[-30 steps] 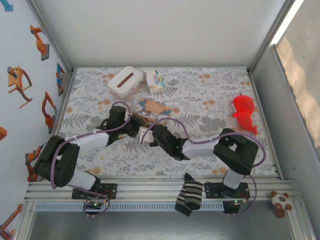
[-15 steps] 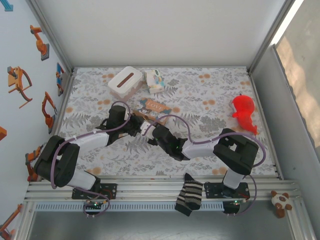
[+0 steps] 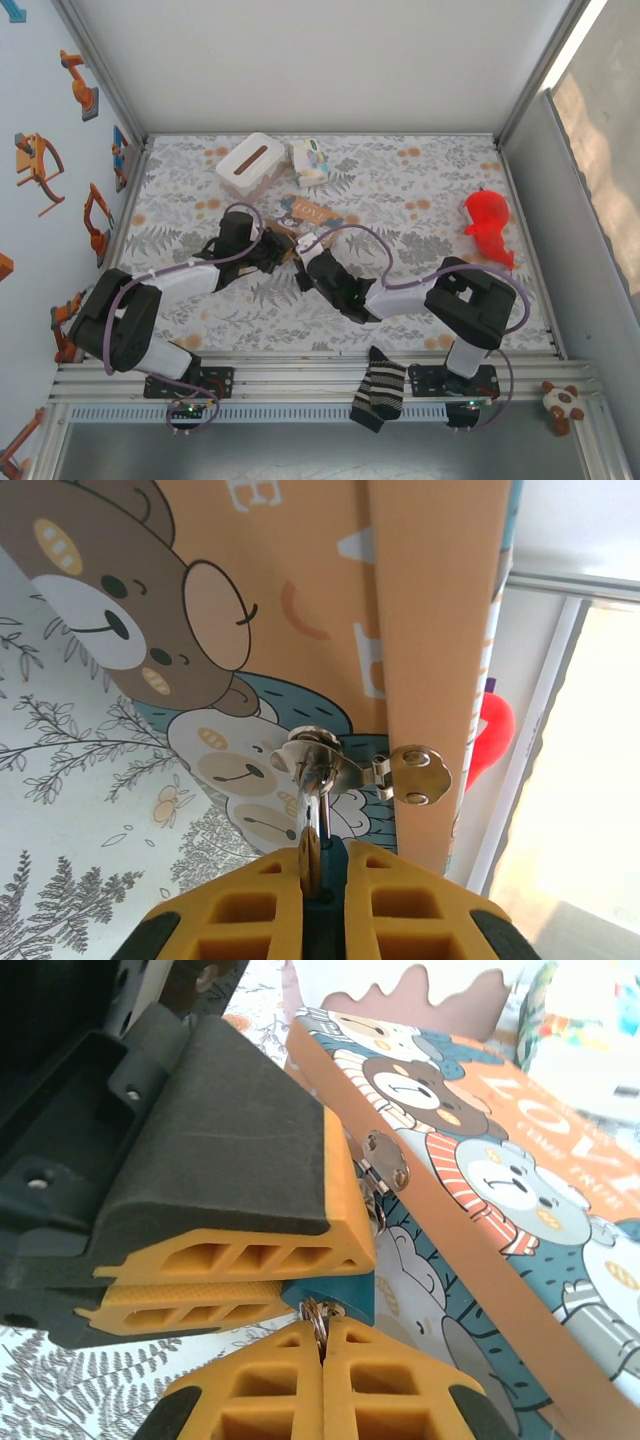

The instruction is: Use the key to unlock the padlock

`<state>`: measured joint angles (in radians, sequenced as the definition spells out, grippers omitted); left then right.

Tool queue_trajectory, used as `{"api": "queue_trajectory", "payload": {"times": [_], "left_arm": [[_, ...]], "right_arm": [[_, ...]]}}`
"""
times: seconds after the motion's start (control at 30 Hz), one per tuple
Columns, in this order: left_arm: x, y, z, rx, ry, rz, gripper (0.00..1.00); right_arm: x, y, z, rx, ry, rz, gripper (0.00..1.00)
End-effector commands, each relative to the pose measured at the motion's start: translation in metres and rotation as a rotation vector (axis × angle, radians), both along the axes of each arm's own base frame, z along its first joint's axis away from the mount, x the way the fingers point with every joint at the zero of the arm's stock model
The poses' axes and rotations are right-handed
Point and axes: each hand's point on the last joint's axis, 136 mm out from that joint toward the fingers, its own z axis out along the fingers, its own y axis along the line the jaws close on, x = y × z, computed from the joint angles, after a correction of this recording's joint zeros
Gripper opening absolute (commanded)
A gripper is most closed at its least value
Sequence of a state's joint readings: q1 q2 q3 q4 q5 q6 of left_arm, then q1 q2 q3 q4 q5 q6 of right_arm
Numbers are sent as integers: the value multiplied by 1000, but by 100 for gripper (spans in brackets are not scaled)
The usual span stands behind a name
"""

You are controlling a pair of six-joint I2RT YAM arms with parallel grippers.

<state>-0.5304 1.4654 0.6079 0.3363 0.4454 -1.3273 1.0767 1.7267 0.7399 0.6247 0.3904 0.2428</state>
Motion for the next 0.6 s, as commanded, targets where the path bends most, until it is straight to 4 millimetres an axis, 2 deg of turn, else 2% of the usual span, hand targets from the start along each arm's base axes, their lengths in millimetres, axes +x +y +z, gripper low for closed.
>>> {"api": "queue_trajectory", "payload": {"times": [0.0,0.57], "left_arm": [[-2,-5,-3,3,9,-24,0],[-2,-11,-32,58,26,-35,0]], "right_arm": [[10,-1,7,177,50,-103,0],[6,-15,-28,242,154,-218,0]]}}
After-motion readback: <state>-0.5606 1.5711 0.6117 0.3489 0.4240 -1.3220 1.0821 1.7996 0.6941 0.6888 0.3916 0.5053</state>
